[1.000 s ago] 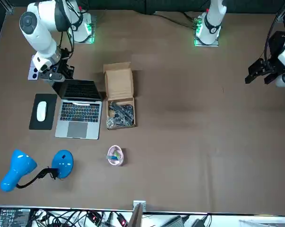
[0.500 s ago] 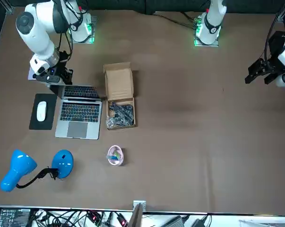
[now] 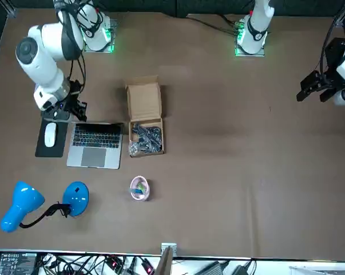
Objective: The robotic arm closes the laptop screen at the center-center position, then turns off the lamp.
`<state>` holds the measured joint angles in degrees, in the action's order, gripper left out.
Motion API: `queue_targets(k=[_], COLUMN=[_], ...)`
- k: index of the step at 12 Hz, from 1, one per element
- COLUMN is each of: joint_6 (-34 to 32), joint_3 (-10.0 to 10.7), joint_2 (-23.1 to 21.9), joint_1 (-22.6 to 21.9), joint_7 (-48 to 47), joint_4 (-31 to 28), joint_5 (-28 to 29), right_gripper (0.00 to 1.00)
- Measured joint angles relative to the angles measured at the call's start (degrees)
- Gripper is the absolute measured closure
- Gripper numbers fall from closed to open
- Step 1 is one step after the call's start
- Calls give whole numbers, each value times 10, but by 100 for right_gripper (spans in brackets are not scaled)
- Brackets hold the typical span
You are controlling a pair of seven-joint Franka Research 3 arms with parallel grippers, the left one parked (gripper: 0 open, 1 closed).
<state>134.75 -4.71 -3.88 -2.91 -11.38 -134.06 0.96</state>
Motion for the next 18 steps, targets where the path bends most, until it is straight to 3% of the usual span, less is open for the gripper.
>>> queue_targets(k=[6,14,18], joint_6=[15,104,110], joint_3=[3,3,3], joint_2=[105,197,238], joint_1=[7,8,8], joint_7=[0,0,0], joint_4=[80,112,141], joint_5=[0,0,0], right_gripper=[98,98,98])
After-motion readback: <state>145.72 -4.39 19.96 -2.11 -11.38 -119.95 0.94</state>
